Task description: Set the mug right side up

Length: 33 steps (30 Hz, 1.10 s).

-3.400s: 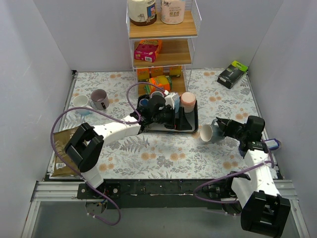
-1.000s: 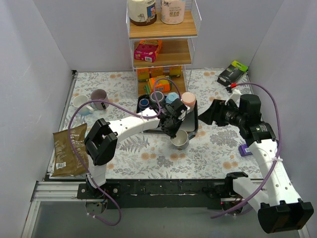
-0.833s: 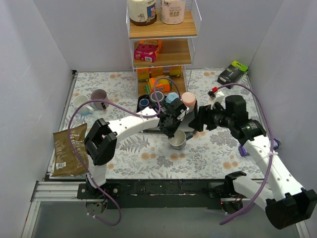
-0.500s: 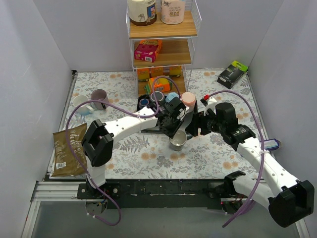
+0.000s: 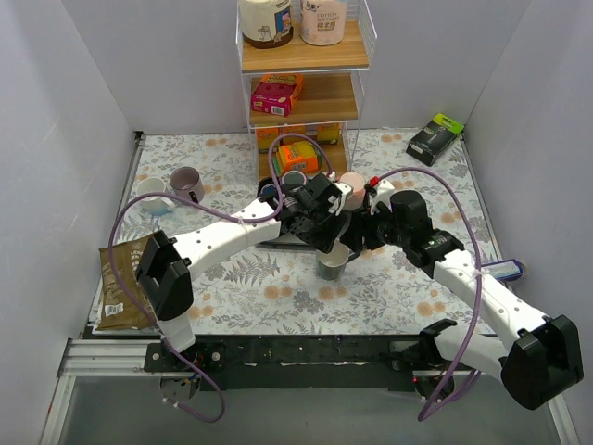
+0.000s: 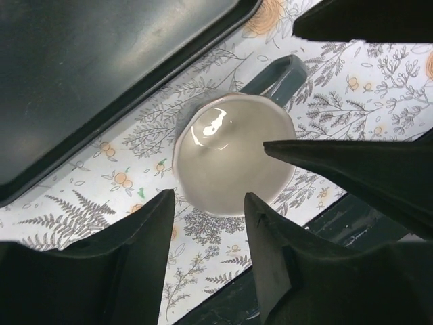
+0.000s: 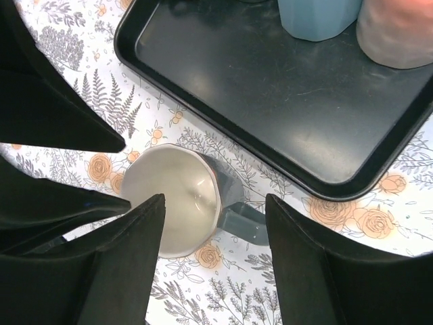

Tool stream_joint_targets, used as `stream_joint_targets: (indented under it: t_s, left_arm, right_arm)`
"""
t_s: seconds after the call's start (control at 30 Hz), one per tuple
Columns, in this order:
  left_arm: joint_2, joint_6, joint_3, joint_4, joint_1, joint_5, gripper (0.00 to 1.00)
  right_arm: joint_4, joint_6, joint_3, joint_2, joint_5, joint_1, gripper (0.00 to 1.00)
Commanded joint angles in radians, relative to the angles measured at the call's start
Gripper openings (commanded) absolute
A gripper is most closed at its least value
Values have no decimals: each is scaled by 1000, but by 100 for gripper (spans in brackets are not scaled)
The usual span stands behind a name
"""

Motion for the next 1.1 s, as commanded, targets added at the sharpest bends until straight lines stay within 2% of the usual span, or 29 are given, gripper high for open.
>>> stream_joint_targets:
  t_s: [0.0,0.17,0.4,0.6,0.63,0.7,0.73,0.97,1.07]
  left_arm:
    - [-118,-44,-14,-3,-3,-103,46]
    - [-170,-104,-14,-38,31,-224,48]
    - [-233,-165,-40,-48,147,-218,50]
    - [-270,-177,-79,-35,196,-203,51]
    - [-274,-177,-80,-35,198,-204,51]
    - [-274,-177,-83,-38,206,-208,52]
    - [-279,-177,-86,-37,209,-209,52]
    - [-283,-167,-97,-31,230,-212,53]
    - [-283,-162,-97,-28,239,-214,53]
  right_arm:
    - [69,-28,17,51,15,32,67]
    - [72,-59,41,134,30,74,59]
    - [48,-86,67,205,61,109,48]
    - [2,-134,107,251,116,127,28]
    - [-7,-139,124,255,130,129,20]
    - [-27,-148,136,271,142,137,11]
    - [-35,-148,144,272,150,138,2]
    - [-96,-108,173,216,190,143,1]
    - [-174,-73,224,162,305,135,1]
